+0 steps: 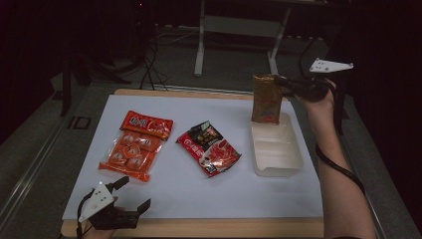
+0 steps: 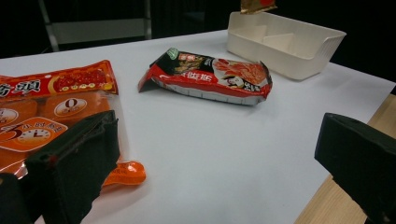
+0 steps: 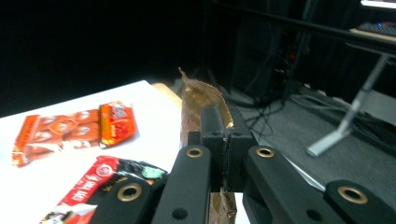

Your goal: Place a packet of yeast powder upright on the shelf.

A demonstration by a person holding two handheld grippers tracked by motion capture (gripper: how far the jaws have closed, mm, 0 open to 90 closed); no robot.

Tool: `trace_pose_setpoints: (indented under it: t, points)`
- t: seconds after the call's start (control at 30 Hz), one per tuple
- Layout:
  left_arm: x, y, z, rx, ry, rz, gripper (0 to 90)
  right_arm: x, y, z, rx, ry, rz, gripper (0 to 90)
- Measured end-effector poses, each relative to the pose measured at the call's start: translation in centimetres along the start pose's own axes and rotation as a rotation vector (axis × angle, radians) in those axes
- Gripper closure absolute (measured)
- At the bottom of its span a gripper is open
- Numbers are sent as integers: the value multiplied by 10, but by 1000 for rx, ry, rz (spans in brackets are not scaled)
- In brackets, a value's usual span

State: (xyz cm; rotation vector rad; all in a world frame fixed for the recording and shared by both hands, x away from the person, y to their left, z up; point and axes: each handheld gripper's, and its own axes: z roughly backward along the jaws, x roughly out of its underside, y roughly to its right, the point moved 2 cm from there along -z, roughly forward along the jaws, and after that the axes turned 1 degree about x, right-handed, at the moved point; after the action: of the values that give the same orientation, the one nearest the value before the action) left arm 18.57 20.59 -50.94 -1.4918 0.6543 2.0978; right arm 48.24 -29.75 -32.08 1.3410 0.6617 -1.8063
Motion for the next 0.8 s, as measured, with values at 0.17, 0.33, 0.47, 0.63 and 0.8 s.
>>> trace_pose_setpoints:
  t: [0.17, 0.33, 0.47, 0.63, 0.8]
  points:
    - [1, 0, 1, -2, -3, 1, 5, 9, 12, -1, 32, 5, 6, 899]
    - [1, 0, 0, -2, -4, 2, 6, 14, 17, -6, 62, -21, 37, 898]
    - [1, 0, 0, -1, -3, 4, 6, 21, 20, -13, 75, -31, 51, 895]
    - [1, 0, 1, -3, -4, 4, 5, 31, 21, -21, 88, -42, 61, 896]
    - [1, 0, 1, 0, -5, 4, 5, 41, 22, -27, 76, -49, 41, 896]
